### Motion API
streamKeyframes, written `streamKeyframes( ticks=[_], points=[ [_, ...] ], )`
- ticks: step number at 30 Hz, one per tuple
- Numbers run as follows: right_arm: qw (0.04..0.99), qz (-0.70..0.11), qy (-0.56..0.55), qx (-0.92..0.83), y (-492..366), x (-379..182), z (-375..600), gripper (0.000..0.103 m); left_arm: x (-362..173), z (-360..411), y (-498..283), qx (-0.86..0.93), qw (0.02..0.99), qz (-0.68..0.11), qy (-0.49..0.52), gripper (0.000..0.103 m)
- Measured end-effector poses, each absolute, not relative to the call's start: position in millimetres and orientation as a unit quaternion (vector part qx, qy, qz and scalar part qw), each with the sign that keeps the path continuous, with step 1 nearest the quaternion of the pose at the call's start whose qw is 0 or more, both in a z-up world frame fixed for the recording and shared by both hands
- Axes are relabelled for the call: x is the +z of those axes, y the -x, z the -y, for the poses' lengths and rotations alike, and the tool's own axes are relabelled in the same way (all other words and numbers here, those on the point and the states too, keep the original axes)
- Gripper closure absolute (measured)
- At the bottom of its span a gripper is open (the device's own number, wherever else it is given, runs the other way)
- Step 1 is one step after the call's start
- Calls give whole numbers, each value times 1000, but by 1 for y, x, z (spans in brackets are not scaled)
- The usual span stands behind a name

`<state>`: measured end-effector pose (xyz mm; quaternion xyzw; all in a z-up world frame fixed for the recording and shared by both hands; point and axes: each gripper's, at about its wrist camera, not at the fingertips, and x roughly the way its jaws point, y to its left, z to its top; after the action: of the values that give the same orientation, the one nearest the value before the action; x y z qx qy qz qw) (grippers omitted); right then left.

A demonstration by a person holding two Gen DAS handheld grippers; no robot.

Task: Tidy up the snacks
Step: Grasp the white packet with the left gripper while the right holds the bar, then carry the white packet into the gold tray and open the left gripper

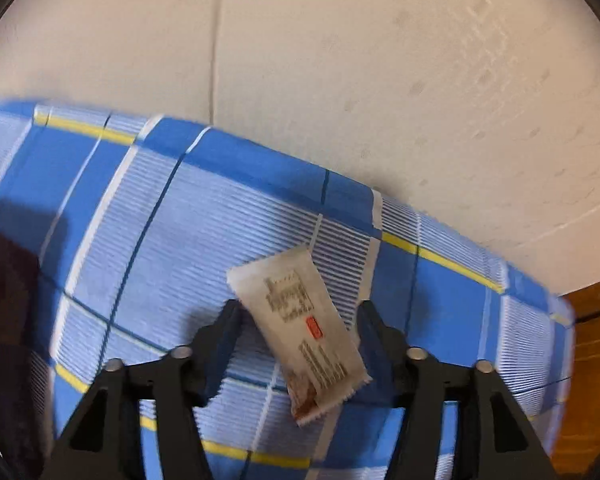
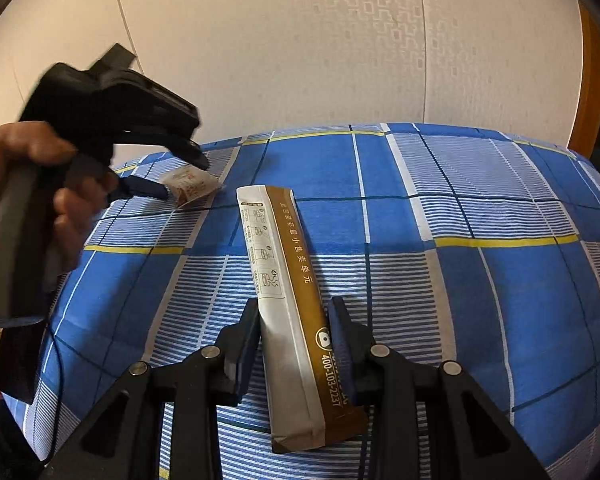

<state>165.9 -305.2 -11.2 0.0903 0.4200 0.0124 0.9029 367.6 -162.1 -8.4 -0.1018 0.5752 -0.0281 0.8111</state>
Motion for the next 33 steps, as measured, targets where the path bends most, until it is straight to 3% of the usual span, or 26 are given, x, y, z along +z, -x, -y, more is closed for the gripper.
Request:
streamKeyframes(
  ticks=[3,7,10,22,33],
  points=[
    [903,-419,-99,16,-165,-11,307,69,-10,180,-365,-32,819,-572,35,34],
    [902,-418,-104,19,-167,-12,309,69,-8,189,-343,-49,836,-546,-30,60],
    [902,-416,-114,24,-166,-12,312,69,-5,178,-320,-71,842,-534,-33,68],
    [903,-426,-60,-2,-167,-11,298,69,-1,115,-187,-131,864,-481,-69,68],
    [901,-433,-18,-20,-169,-12,288,69,-15,105,-145,-143,878,-451,-76,68]
  ],
)
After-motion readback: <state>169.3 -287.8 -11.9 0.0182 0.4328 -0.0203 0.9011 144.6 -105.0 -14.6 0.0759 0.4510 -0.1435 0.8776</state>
